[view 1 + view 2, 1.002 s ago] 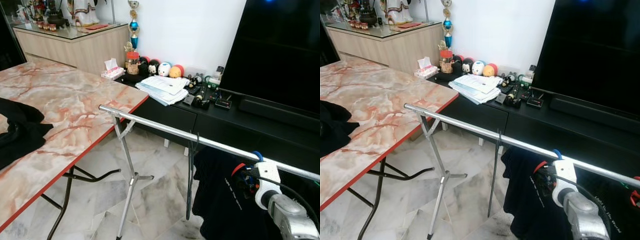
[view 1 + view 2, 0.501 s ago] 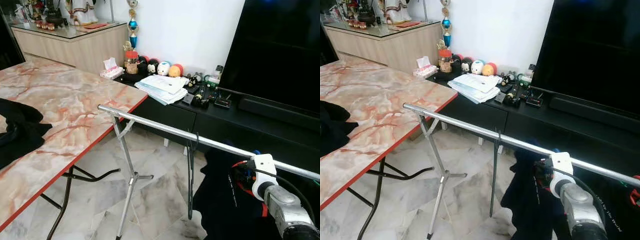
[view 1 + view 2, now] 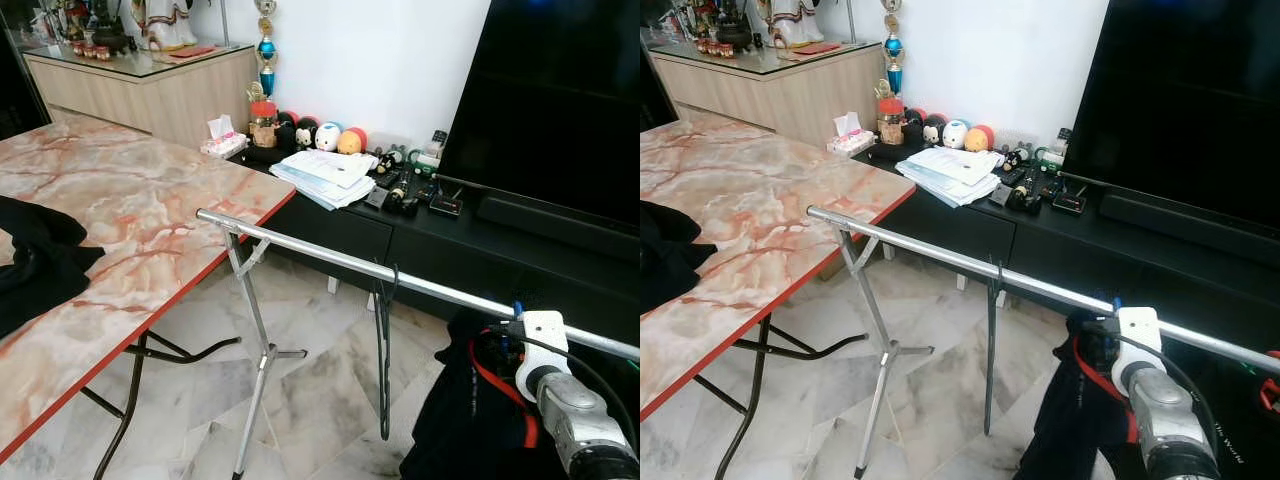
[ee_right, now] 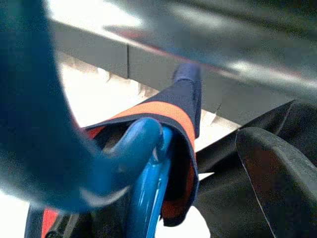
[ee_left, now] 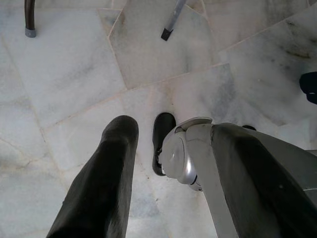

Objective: Hang hanger

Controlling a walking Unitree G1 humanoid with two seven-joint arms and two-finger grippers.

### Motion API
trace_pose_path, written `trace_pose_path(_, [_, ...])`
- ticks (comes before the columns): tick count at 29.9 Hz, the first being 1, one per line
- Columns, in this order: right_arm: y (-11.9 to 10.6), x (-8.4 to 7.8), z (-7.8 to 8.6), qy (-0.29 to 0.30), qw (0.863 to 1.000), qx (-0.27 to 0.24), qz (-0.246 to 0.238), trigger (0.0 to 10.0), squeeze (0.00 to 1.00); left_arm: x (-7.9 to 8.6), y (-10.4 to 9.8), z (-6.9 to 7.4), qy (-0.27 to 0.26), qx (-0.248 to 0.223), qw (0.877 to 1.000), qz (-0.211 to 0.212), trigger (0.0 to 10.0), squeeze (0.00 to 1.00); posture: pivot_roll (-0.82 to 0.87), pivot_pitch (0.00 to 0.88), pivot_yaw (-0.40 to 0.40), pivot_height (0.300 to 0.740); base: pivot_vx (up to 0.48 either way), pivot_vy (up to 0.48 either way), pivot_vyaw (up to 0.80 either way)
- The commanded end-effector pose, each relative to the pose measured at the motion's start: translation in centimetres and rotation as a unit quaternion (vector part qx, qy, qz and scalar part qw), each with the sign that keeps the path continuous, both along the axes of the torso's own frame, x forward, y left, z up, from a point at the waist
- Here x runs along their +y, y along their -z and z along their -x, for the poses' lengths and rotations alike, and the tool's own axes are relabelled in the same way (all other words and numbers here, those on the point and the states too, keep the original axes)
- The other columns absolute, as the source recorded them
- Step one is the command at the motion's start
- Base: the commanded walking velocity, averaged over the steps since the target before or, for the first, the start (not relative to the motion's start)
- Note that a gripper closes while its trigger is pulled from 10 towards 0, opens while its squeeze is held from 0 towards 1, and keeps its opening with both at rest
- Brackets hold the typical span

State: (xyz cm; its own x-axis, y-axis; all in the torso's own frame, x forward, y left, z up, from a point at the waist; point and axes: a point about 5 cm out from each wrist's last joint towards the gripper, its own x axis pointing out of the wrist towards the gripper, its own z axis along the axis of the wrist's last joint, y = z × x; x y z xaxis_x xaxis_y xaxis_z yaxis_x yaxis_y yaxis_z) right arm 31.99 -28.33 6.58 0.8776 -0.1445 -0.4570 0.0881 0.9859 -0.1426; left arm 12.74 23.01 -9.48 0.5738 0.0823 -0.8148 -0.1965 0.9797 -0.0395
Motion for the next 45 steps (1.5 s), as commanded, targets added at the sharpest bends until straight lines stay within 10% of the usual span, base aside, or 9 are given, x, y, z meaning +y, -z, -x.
trace_pose_path(1, [0.0,-0.6,0.3,0.024,1.0,0.0,-0.002,10.0,0.0,-0.1,0.2,0.3,-0.004,0.006,1.0,0.003,10.0,0.0,0.11,0.0,-0.033,0.74,0.0,0.0,0.0])
trace_pose_path(6, [0.6,0.1,0.5,0.025,1.0,0.0,-0.019,10.0,0.0,-0.1,0.1,0.3,-0.001,0.006,1.0,0.003,10.0,0.0,0.11,0.0,-0.029,0.74,0.0,0.0,0.0])
trace_pose_path(8, [0.8,0.3,0.5,0.023,0.999,0.003,-0.023,8.0,0.0,-0.1,0.1,0.3,0.0,0.006,1.0,0.003,10.0,0.0,0.11,0.0,-0.03,0.74,0.0,0.0,0.0])
trace_pose_path(9, [1.0,0.6,0.5,0.021,0.999,0.006,-0.026,1.6,0.0,-0.2,0.1,0.2,0.0,0.006,1.0,0.003,10.0,0.0,0.11,0.0,-0.033,0.74,0.0,0.0,0.0])
trace_pose_path(10, [1.0,0.8,0.5,0.019,0.999,0.008,-0.028,0.0,0.0,-0.2,0.1,0.2,-0.001,0.005,1.0,0.003,10.0,0.0,0.11,0.0,-0.033,0.74,0.0,0.0,0.0])
trace_pose_path(45, [2.5,3.4,0.6,-0.04,0.996,0.052,-0.068,0.0,0.0,-0.3,0.2,0.3,-0.001,0.008,1.0,0.007,10.0,0.0,0.11,0.0,-0.037,0.74,0.0,0.0,0.0])
